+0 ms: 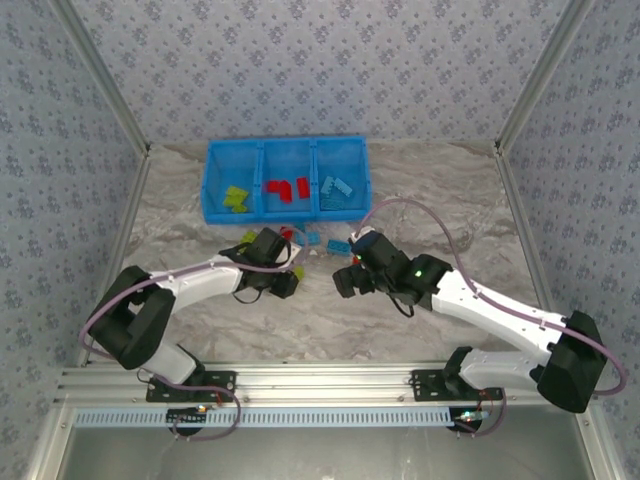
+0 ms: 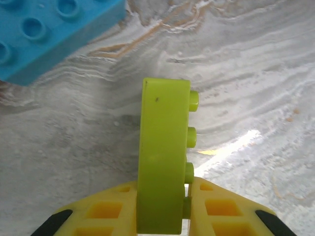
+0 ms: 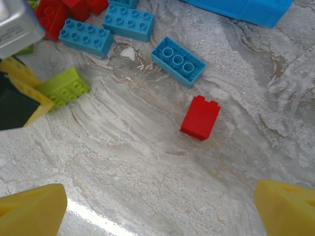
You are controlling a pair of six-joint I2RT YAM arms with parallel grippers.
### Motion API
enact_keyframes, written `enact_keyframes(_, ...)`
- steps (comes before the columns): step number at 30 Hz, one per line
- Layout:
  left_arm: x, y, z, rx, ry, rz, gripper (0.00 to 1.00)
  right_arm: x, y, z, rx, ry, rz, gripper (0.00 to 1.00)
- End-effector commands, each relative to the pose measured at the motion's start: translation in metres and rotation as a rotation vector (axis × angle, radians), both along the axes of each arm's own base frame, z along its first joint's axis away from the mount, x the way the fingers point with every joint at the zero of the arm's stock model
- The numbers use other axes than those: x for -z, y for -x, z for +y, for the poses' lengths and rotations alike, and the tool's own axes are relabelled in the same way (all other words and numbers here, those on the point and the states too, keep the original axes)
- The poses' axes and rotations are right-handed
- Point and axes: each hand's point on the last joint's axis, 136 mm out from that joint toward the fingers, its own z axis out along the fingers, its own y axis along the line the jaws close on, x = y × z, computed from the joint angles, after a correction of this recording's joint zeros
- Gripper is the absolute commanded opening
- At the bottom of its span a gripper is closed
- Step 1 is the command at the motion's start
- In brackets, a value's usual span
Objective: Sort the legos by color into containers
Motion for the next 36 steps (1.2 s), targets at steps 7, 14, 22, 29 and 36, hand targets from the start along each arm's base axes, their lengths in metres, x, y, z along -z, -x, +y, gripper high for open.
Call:
enact_keyframes(7, -0.102, -0.017, 0.004, -0.105, 0.17, -0.235, 0.04, -0.028, -0.008, -0.012, 0.071, -0.092, -0.056, 1.0)
enact_keyframes(14, -0.164, -0.109, 0.103, -0.51, 0.148, -0.463, 0.04, -0.03, -0.014, -0.014, 0.101, -0.119, -0.059, 1.0)
enact_keyframes(22, -0.137, -0.206, 0.156, -0.647, 0.067, -0.414, 0.04, -0.026, -0.011, -0.017, 0.113, -0.122, -0.039, 1.0)
enact_keyframes(29, -0.119, -0.24, 0.157, -0.66, 0.019, -0.325, 0.23, -0.026, -0.006, -0.023, 0.123, -0.115, -0.028, 1.0)
enact_keyframes(36, -0.147, -0.223, 0.154, -0.647, 0.07, -0.362, 0.45, -0.025, -0.006, -0.03, 0.151, -0.114, -0.034, 1.0)
